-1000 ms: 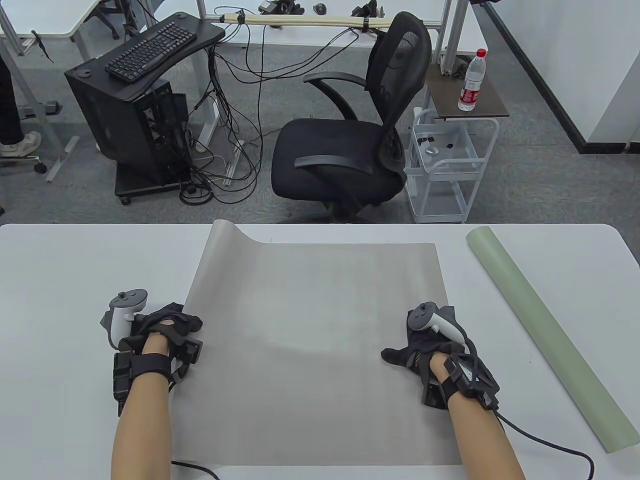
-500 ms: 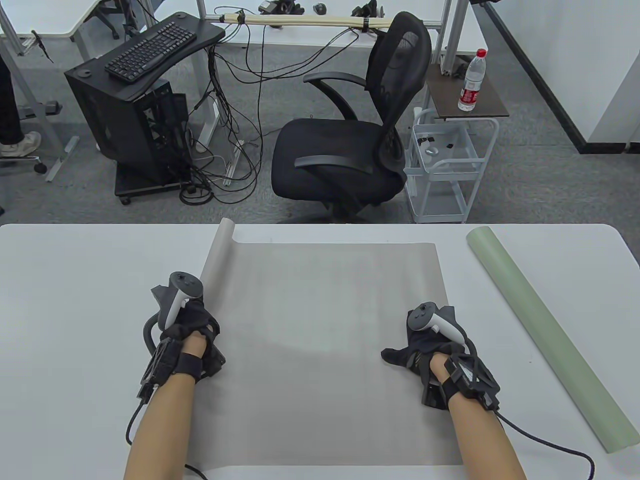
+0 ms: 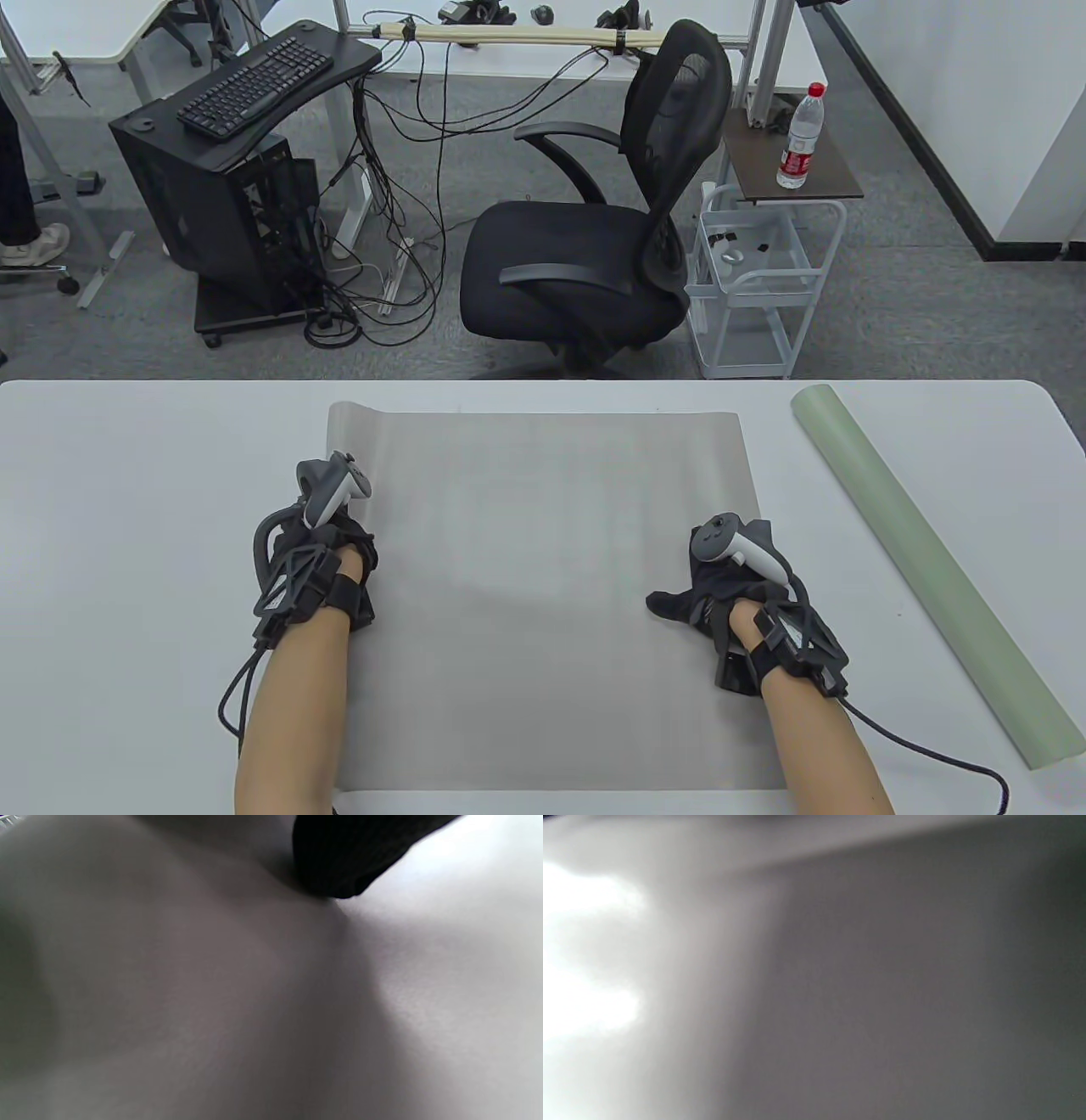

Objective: Unroll desk mats and stack together

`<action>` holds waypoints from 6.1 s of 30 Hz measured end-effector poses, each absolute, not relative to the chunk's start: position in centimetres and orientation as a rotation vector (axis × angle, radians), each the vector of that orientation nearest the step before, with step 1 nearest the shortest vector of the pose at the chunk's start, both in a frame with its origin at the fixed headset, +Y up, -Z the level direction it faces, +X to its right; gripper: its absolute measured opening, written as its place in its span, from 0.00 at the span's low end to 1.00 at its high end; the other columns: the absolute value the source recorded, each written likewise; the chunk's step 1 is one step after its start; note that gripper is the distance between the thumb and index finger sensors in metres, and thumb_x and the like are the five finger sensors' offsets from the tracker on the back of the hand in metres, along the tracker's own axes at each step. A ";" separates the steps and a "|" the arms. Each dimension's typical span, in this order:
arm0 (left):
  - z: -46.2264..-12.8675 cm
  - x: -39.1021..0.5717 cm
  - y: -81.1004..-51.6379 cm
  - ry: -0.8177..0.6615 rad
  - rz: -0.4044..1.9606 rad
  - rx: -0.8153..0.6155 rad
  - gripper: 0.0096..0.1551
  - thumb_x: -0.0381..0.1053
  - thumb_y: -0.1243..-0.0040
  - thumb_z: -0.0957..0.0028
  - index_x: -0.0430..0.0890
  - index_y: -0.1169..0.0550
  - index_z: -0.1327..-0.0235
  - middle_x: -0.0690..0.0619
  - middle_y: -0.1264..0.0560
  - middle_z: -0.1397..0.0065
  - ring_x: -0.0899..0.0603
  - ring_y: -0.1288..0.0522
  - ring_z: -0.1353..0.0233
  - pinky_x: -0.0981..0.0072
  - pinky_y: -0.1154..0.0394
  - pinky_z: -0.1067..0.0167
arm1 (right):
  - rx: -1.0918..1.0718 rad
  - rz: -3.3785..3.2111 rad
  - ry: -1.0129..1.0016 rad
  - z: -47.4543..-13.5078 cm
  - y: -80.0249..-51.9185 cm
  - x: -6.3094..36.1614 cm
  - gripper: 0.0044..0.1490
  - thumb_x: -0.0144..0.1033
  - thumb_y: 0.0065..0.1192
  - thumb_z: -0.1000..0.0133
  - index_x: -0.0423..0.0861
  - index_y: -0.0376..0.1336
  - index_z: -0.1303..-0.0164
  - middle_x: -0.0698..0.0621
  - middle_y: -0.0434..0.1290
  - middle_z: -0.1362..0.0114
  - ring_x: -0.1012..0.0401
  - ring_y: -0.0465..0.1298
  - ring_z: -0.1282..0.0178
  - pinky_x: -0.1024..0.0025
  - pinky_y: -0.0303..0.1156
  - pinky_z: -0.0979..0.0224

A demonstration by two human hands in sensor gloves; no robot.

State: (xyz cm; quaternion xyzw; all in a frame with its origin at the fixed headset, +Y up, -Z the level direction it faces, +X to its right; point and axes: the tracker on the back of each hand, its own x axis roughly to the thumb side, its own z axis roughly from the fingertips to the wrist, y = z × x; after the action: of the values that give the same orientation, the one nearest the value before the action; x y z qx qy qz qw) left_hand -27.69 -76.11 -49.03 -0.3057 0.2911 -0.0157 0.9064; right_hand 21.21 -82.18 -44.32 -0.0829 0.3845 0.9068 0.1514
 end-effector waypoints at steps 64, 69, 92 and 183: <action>-34.8 -32.6 -77.1 0.143 0.012 -0.612 0.39 0.45 0.34 0.59 0.60 0.40 0.38 0.45 0.47 0.23 0.34 0.42 0.25 0.39 0.39 0.31 | -0.242 2.622 1.085 -44.3 -82.2 21.1 0.69 0.80 0.45 0.63 0.63 0.08 0.44 0.56 0.01 0.36 0.50 0.04 0.37 0.41 0.09 0.39; -39.1 -31.6 -77.1 0.177 -0.039 -0.580 0.37 0.45 0.35 0.58 0.56 0.39 0.37 0.46 0.50 0.21 0.33 0.43 0.24 0.39 0.39 0.30 | -0.244 2.621 1.090 -44.3 -82.2 21.1 0.69 0.80 0.46 0.63 0.63 0.08 0.44 0.56 0.01 0.36 0.50 0.04 0.37 0.41 0.09 0.39; -53.5 -32.7 -78.0 0.407 0.132 -0.507 0.42 0.39 0.39 0.58 0.58 0.43 0.33 0.51 0.55 0.20 0.34 0.50 0.22 0.40 0.44 0.28 | -0.244 2.609 1.101 -44.3 -82.2 21.1 0.69 0.80 0.46 0.64 0.64 0.08 0.45 0.56 0.01 0.37 0.50 0.04 0.38 0.42 0.09 0.40; -32.9 -4.7 -72.5 -0.560 1.394 -0.666 0.55 0.64 0.47 0.47 0.48 0.67 0.31 0.35 0.72 0.22 0.25 0.67 0.23 0.33 0.56 0.29 | 0.099 1.798 0.380 -32.7 -72.5 16.8 0.49 0.45 0.49 0.39 0.44 0.26 0.25 0.44 0.51 0.20 0.45 0.67 0.30 0.49 0.65 0.26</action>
State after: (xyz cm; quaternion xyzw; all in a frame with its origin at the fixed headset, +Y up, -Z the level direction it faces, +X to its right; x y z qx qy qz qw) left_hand -4.70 -72.49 -32.85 -0.2966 -0.2497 0.6212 0.6810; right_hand 16.78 -72.46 -32.70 0.0427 0.1641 0.7773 0.6058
